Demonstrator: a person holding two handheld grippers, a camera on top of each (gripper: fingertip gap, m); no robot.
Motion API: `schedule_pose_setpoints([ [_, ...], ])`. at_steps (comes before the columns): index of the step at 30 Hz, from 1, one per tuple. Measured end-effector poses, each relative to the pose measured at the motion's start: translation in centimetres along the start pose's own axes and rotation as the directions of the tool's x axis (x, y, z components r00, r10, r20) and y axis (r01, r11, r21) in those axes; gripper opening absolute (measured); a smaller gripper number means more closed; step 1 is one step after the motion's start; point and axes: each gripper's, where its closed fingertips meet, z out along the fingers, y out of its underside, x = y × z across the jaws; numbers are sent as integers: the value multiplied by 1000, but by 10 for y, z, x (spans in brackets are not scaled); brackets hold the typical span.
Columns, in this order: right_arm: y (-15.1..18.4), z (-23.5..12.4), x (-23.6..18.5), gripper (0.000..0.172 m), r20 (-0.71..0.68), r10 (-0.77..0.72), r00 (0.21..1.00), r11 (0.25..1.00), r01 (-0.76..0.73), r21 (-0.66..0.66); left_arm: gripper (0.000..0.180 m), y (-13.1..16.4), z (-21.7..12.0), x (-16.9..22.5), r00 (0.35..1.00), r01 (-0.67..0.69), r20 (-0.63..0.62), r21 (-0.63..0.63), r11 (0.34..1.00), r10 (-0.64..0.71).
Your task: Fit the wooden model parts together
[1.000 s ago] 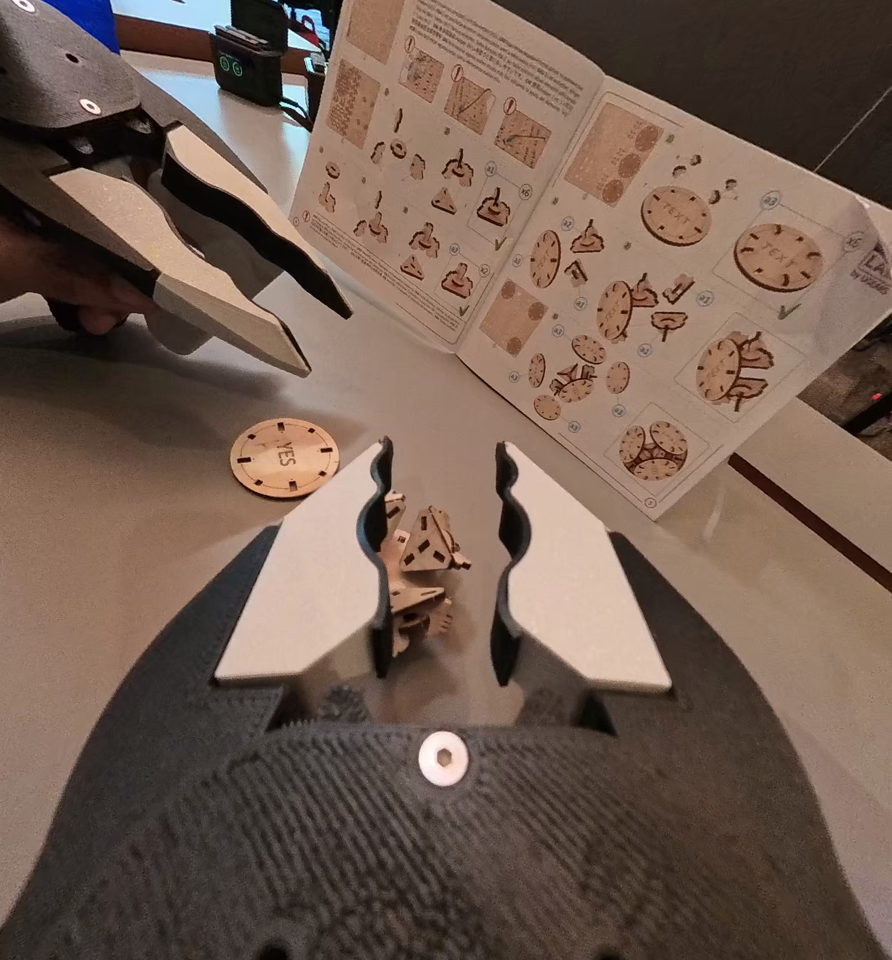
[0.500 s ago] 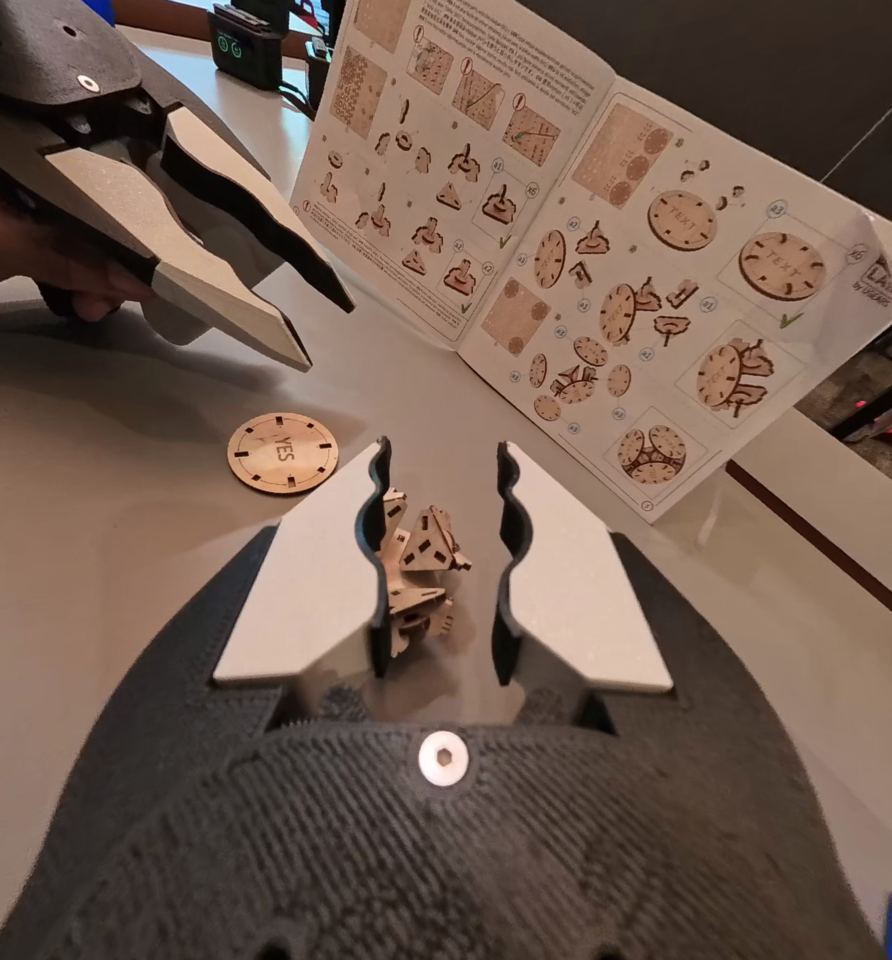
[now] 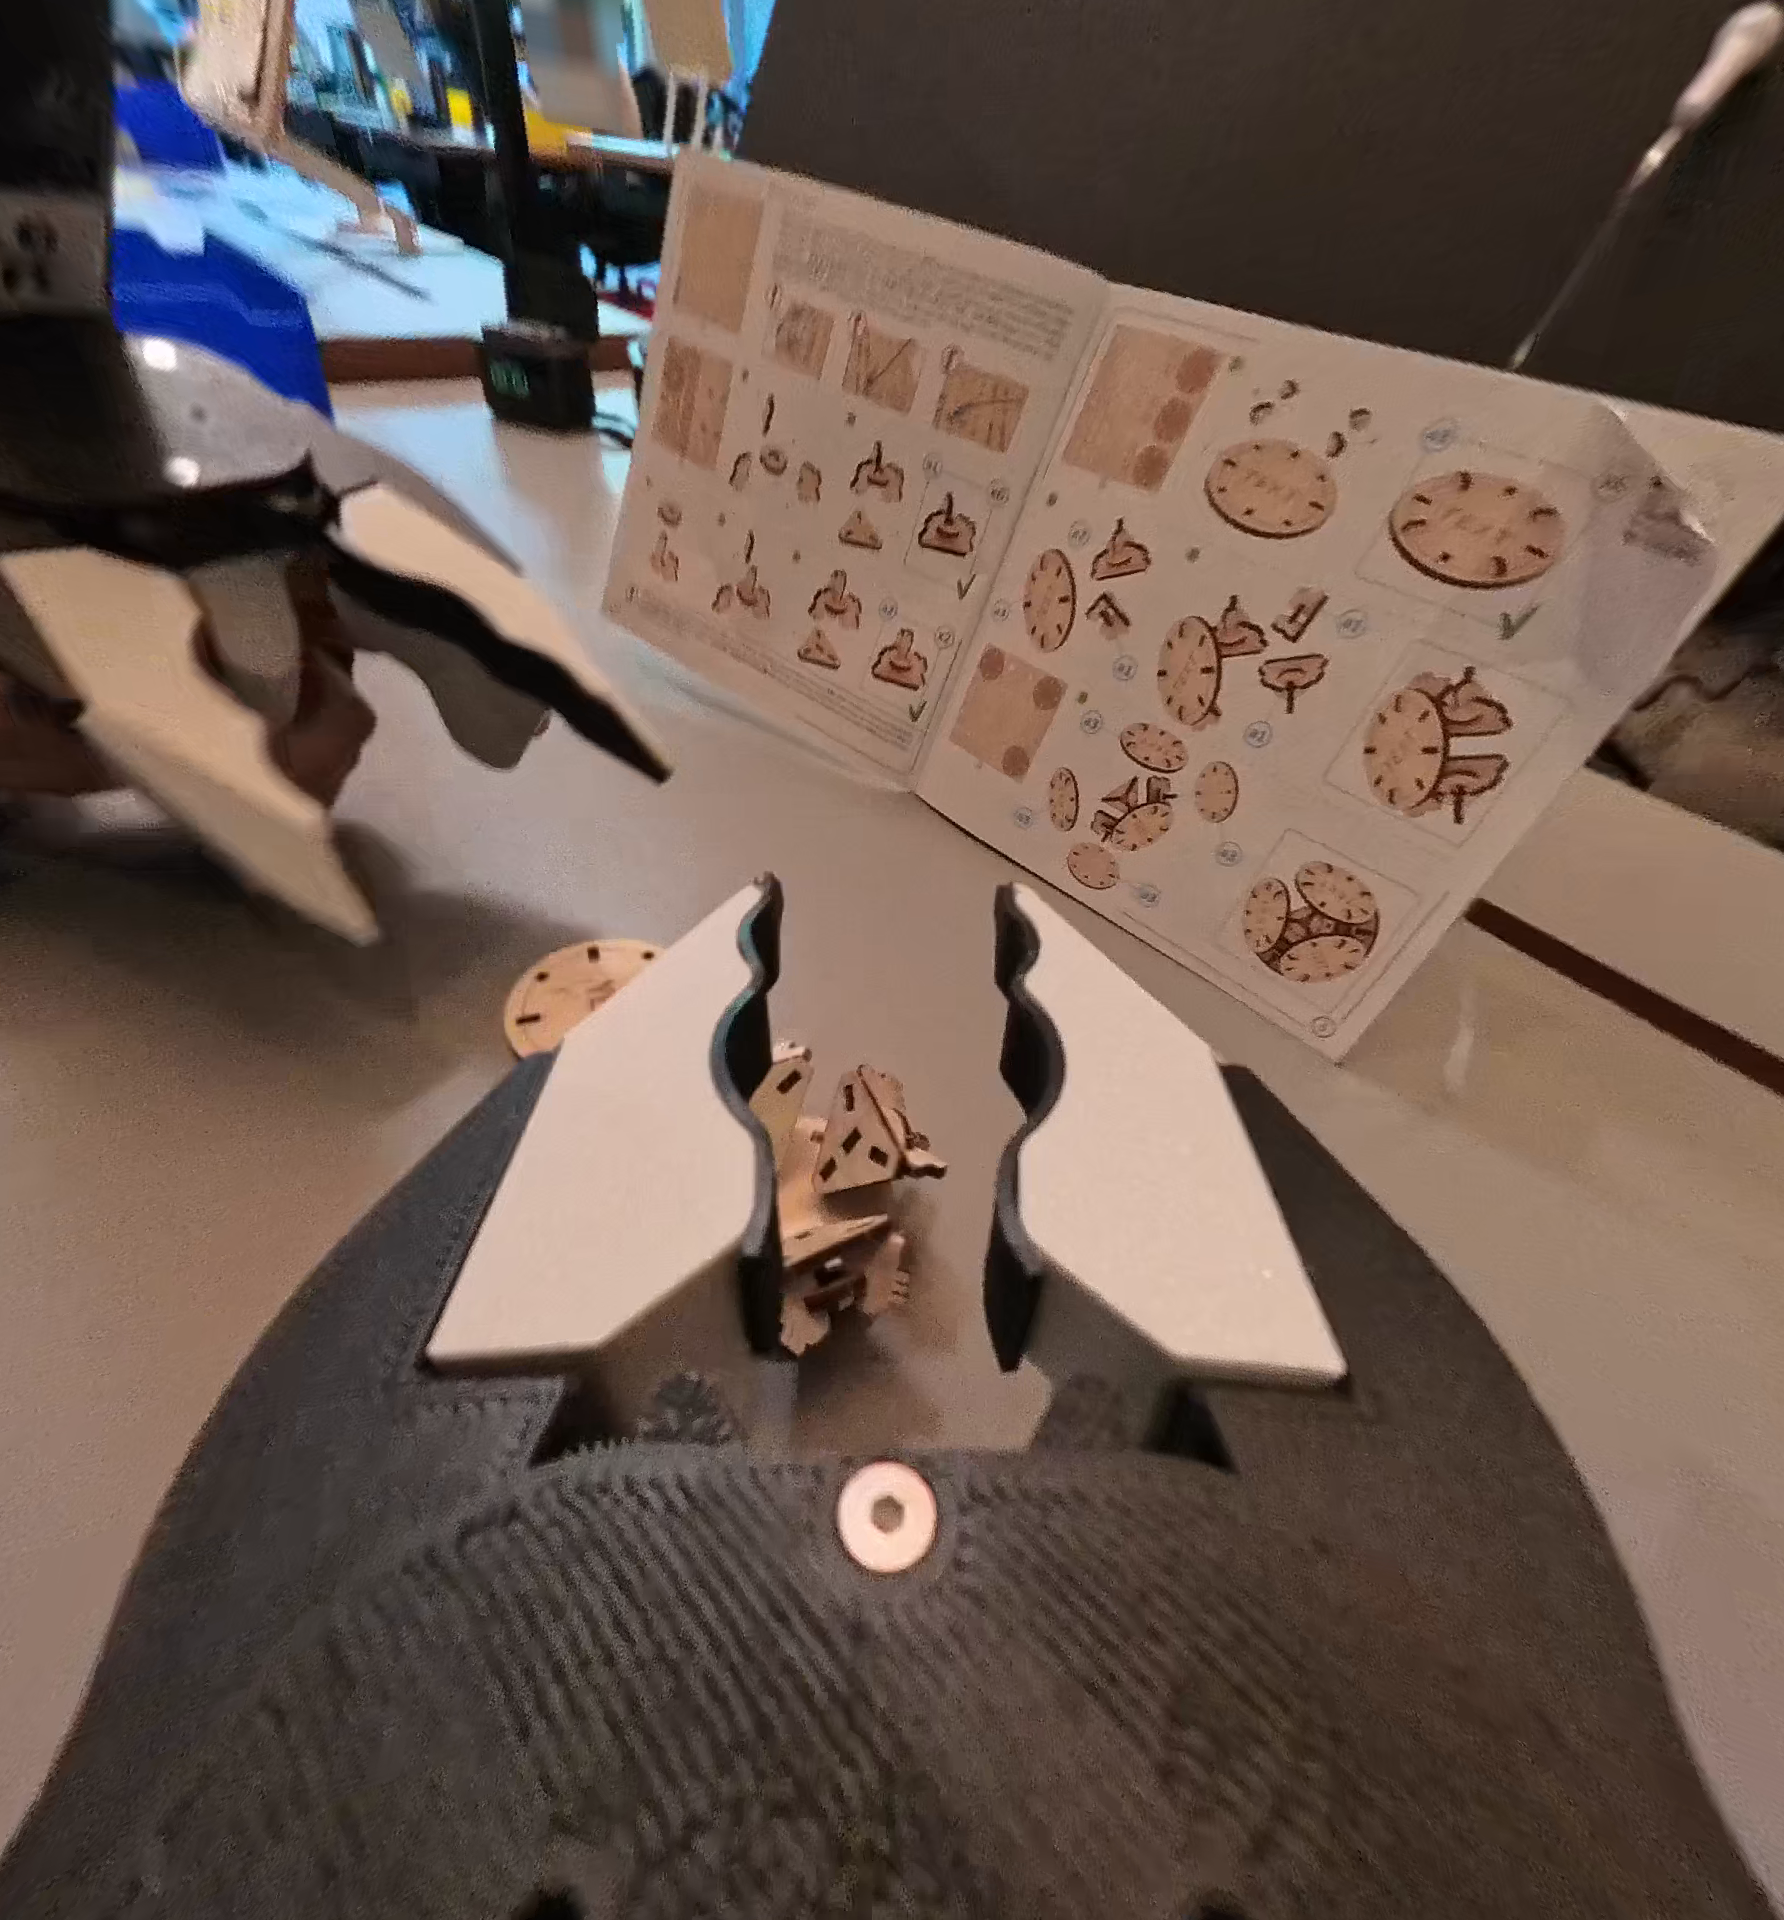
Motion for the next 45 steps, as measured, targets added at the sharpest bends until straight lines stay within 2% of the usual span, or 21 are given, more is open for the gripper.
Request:
schedule_pose_setpoints([
  [2,-2,-4,7,41,10,67,998,997,-67,24,91,5,2,13,997,-5,-71,-35,999,2],
  [5,-4,-7,14,42,14,115,993,992,-115,45,92,26,10,10,999,-18,-34,-185,983,12],
  [8,-3,-7,13,42,13,114,993,992,-115,44,77,36,14,-5,997,23,78,-250,968,-4],
  [12,0,-4,11,43,13,94,995,995,-94,27,77,41,15,-1,995,96,41,-275,957,-88],
  [21,1,-5,15,43,-1,93,996,995,-93,27,59,53,19,-5,991,127,73,-349,929,-108],
  [24,1,-5,17,43,-7,91,996,996,-91,28,50,52,19,-3,992,120,65,-349,929,-104],
  [33,4,-6,23,43,-30,84,996,996,-83,19,51,53,19,-3,994,92,89,-354,931,-64],
  [37,3,-8,24,42,-34,92,995,995,-91,31,51,50,16,7,989,133,99,-325,936,-106],
  [42,4,-8,25,41,-36,95,995,995,-94,28,51,63,-4,23,977,157,191,-339,928,-96],
  [45,4,-7,24,40,-36,85,996,996,-84,20,52,65,-21,32,966,187,231,-300,935,-119],
])
